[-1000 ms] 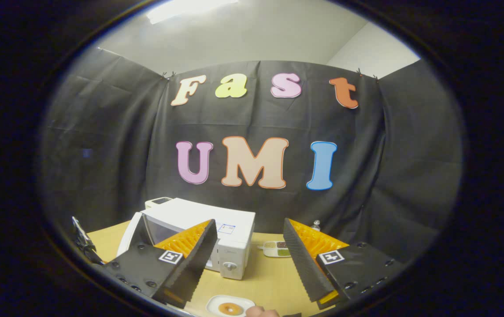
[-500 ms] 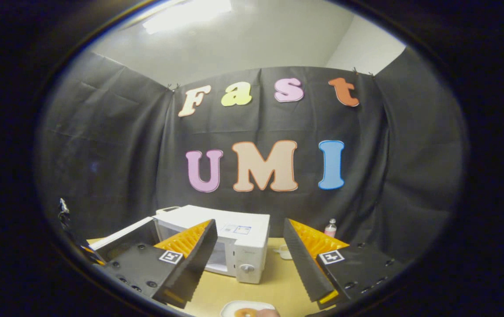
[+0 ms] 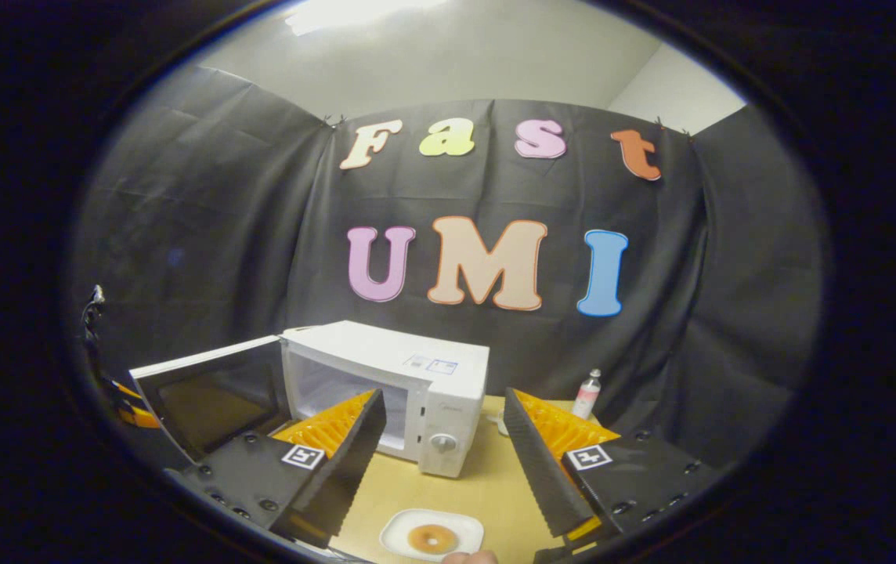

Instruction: Open the microwave oven with the left hand, put the food in, and close the microwave oven.

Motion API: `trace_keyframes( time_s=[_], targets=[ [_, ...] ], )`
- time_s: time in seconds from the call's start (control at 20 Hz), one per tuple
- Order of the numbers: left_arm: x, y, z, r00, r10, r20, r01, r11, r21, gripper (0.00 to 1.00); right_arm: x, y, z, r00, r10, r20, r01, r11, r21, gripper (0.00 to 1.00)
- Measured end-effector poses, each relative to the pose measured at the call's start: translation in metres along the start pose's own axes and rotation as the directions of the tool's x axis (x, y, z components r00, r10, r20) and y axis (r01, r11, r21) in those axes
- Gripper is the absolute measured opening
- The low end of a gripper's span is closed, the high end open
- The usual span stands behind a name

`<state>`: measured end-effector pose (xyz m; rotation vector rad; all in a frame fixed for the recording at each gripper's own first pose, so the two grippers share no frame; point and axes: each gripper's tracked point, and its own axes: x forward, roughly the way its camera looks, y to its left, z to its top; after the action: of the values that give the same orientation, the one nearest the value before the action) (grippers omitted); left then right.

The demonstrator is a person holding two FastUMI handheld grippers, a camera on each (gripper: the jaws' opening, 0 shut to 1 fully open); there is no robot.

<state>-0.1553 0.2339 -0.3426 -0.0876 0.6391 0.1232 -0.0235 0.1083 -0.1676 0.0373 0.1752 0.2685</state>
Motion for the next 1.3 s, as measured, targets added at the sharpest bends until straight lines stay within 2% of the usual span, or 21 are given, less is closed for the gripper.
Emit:
trace_keyframes(
  time_s=[0.35,0.6,0.7,0.8,0.85,1.0,1.15,1.2,1.3],
  targets=[
    [-0.038,0.035,0.023,0.996,0.079,0.047,-0.078,0.997,-0.024,0.64,0.010,0.018,-0.073,0.993,0.021,-0.116,-0.020,1.000,0.010,0.97],
    [-0.071,0.046,0.071,0.982,0.118,0.148,-0.113,0.993,-0.042,0.64,0.014,0.016,-0.145,0.970,0.018,-0.243,-0.020,1.000,-0.007,0.96],
    [-0.078,0.054,0.096,0.967,0.161,0.197,-0.145,0.985,-0.096,0.64,0.014,0.017,-0.177,0.951,0.027,-0.309,-0.036,0.999,-0.022,0.96],
    [-0.086,0.059,0.116,0.951,0.195,0.240,-0.169,0.978,-0.125,0.86,0.010,0.014,-0.205,0.932,0.035,-0.362,-0.054,0.998,-0.042,0.96],
    [-0.088,0.058,0.124,0.948,0.203,0.244,-0.175,0.976,-0.131,0.92,0.008,0.013,-0.216,0.923,0.034,-0.384,-0.058,0.997,-0.051,0.98],
    [-0.097,0.049,0.148,0.933,0.200,0.297,-0.173,0.978,-0.117,0.92,0.005,0.006,-0.249,0.893,0.017,-0.449,-0.051,0.997,-0.062,0.98],
    [-0.109,0.034,0.179,0.912,0.182,0.368,-0.176,0.983,-0.052,0.91,0.002,-0.001,-0.278,0.859,-0.016,-0.512,-0.015,0.998,-0.057,0.98],
    [-0.110,0.028,0.188,0.903,0.171,0.393,-0.174,0.984,-0.029,0.87,0.002,-0.002,-0.286,0.847,-0.021,-0.531,-0.002,0.999,-0.042,0.98],
    [-0.109,0.016,0.201,0.893,0.155,0.423,-0.165,0.986,-0.012,0.87,0.001,-0.001,-0.300,0.825,-0.027,-0.565,0.026,1.000,-0.010,0.96]
  ],
)
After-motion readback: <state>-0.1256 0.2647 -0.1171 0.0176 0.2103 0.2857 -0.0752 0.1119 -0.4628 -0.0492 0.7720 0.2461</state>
